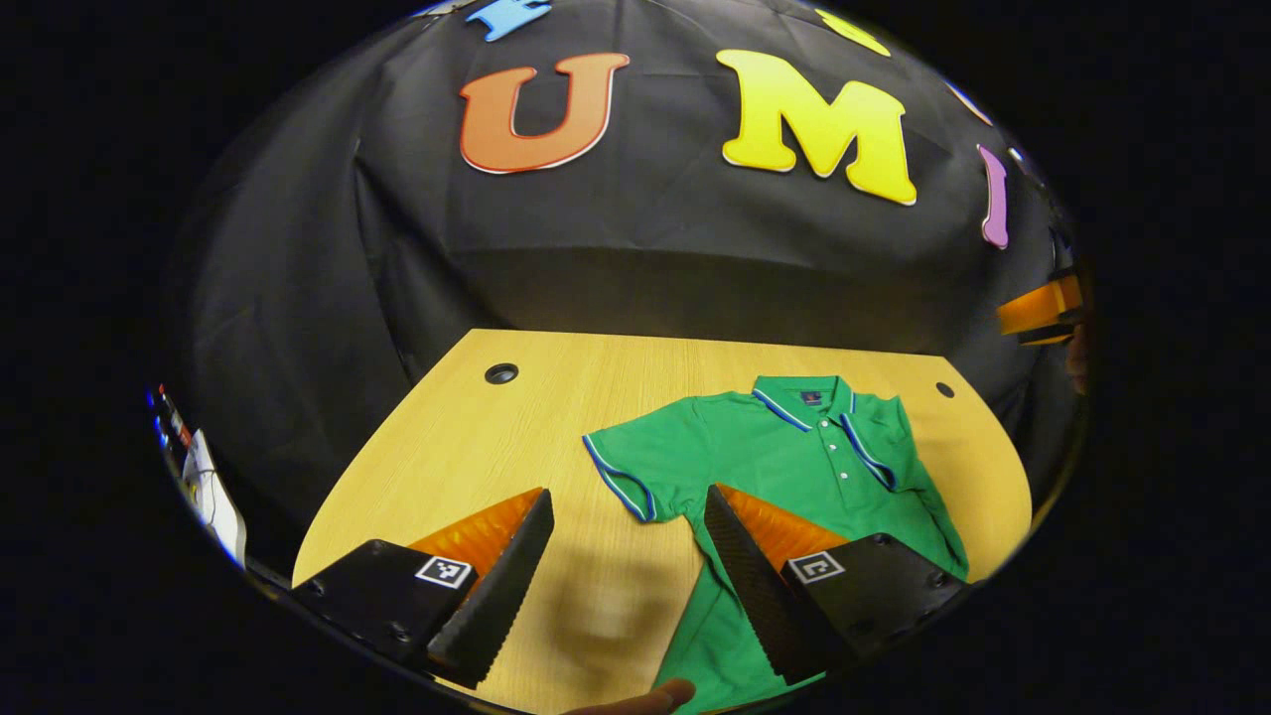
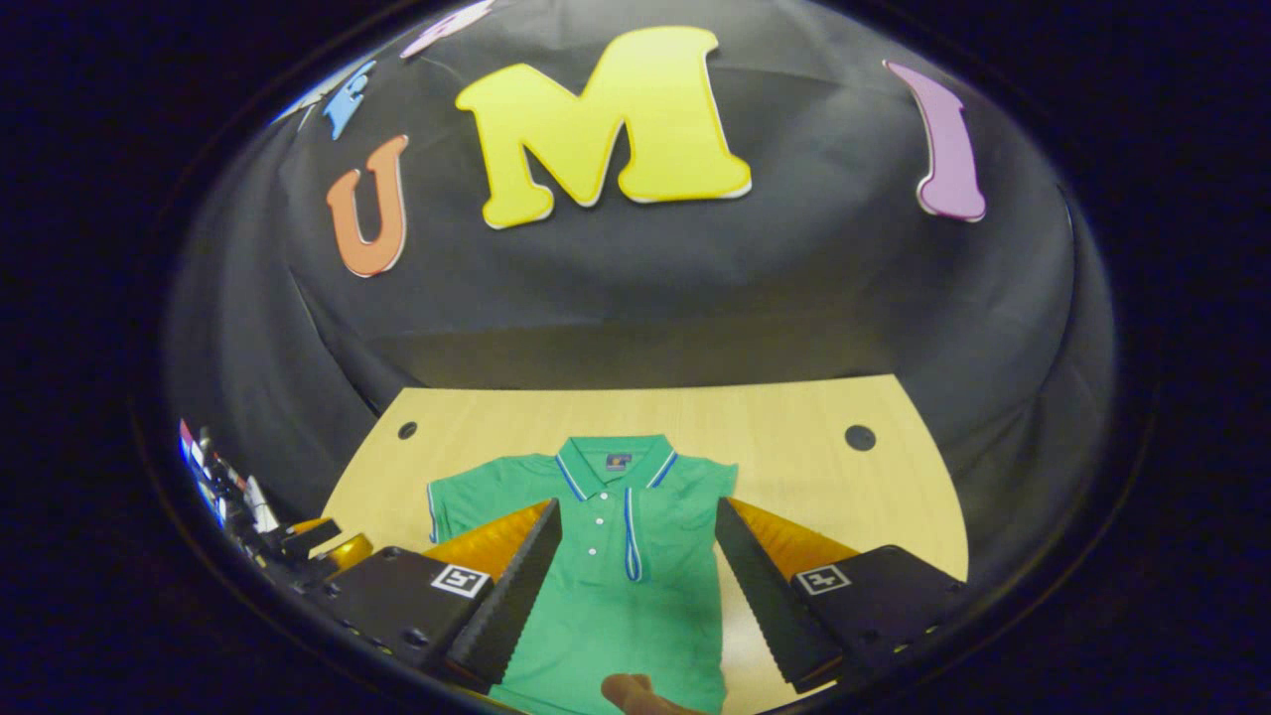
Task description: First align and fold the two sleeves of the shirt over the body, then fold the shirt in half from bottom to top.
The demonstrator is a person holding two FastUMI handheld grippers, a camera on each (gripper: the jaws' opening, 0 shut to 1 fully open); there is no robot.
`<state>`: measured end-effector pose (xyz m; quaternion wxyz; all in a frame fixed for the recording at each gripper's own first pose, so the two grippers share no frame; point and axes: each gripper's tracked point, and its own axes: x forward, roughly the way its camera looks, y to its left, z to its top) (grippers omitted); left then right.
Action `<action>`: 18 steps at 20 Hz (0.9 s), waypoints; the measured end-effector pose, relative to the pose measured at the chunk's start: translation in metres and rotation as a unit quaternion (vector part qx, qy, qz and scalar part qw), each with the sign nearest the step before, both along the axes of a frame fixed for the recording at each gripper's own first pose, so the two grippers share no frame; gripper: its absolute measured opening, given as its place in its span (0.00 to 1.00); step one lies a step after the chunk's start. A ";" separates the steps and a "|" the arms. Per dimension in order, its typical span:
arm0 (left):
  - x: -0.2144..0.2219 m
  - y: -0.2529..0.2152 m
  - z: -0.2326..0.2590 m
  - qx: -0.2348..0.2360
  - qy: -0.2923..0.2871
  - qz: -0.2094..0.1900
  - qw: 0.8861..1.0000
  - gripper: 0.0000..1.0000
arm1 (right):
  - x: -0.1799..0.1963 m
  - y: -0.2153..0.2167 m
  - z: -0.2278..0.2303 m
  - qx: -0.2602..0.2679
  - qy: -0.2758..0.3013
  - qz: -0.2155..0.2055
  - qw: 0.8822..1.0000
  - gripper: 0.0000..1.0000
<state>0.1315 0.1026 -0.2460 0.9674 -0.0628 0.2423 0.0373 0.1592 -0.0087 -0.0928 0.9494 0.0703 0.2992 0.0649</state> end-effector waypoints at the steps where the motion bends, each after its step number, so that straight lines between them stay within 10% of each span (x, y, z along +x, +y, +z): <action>1: 0.023 0.000 -0.011 0.010 0.004 0.000 1.000 1.00 | -0.014 -0.008 0.013 0.001 -0.017 -0.008 1.000 0.96; 9: 0.095 0.004 -0.081 -0.107 0.100 0.100 0.984 0.98 | -0.146 -0.062 0.040 -0.027 -0.051 -0.061 0.996 0.96; 18: 0.084 -0.006 -0.115 -0.135 0.197 0.099 0.966 0.50 | -0.243 -0.060 0.081 -0.022 -0.095 -0.095 0.991 0.96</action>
